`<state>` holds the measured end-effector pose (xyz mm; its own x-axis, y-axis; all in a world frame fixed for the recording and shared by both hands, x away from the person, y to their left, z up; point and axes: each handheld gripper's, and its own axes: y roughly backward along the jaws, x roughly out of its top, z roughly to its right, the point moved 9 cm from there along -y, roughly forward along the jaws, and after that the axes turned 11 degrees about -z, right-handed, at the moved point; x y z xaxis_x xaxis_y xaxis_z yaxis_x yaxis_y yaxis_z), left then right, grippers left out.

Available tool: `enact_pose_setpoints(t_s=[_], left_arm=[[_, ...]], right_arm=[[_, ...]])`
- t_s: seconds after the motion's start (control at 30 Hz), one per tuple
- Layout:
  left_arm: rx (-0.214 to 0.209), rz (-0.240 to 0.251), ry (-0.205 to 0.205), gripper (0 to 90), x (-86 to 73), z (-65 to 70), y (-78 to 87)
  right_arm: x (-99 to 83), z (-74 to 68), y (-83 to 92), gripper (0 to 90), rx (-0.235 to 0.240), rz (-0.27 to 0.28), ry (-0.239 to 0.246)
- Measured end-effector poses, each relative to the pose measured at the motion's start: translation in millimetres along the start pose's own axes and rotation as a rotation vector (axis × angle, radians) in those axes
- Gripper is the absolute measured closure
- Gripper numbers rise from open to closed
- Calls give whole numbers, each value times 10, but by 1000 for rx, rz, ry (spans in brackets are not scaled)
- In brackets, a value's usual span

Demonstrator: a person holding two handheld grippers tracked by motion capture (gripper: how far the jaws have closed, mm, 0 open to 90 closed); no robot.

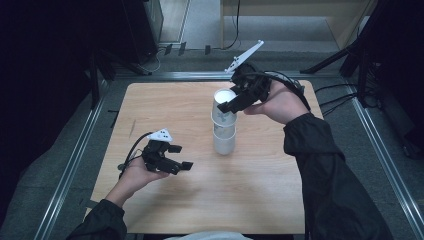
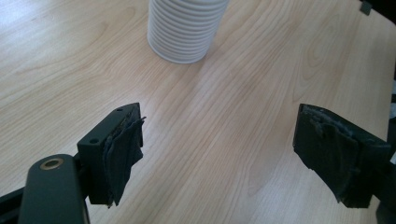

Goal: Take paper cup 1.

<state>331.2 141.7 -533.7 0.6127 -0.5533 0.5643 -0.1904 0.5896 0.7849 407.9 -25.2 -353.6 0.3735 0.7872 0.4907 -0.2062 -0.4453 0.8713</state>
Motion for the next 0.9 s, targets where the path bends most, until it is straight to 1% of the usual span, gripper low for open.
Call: enact_pose_setpoints(t_s=[0.03,0.07,0.1,0.2,0.23,0.27,0.3,0.33,0.37,0.5,0.57,0.6,0.63,0.67,0.7,0.8,0.83,0.87,0.9], left_arm=[[0,0,0,161,0,0,0],[-3,2,-2,161,9,2,1],[-4,2,-3,161,16,4,3],[-12,16,-11,160,64,18,3],[-12,16,-11,160,64,18,3],[-22,22,-21,160,90,37,1],[-22,22,-21,160,90,37,1],[-31,27,-33,160,118,59,-8],[-31,27,-33,160,118,59,-8],[-53,34,-60,159,172,115,-29],[-71,37,-67,159,190,146,-46],[-74,30,-82,159,203,162,-66],[-74,30,-82,159,203,162,-66],[-84,28,-83,159,211,175,-76],[-92,27,-83,159,217,187,-83],[-102,24,-105,159,229,221,-108],[-106,25,-116,155,235,240,-121],[-106,25,-116,155,235,240,-121],[-109,25,-127,155,239,258,-137]], right_arm=[[-5,-11,33,361,1,9,10],[-5,-11,33,361,1,9,10],[-43,-46,96,362,3,13,8],[-130,-116,169,362,13,19,13],[-130,-116,169,362,13,19,13],[-205,-155,192,361,17,29,24],[-205,-155,192,361,17,29,24],[-295,-200,186,361,27,37,27],[-295,-200,186,361,27,37,27],[-505,-268,85,362,44,42,30],[-605,-296,15,361,54,45,28],[-689,-314,-50,362,63,53,23],[-689,-314,-50,362,63,53,23],[-763,-333,-110,362,74,61,21],[-763,-333,-110,362,74,61,21],[-855,-376,-199,362,96,76,23],[-917,-408,-271,362,102,75,30],[-917,-408,-271,362,102,75,30],[-967,-433,-351,362,106,74,38]])
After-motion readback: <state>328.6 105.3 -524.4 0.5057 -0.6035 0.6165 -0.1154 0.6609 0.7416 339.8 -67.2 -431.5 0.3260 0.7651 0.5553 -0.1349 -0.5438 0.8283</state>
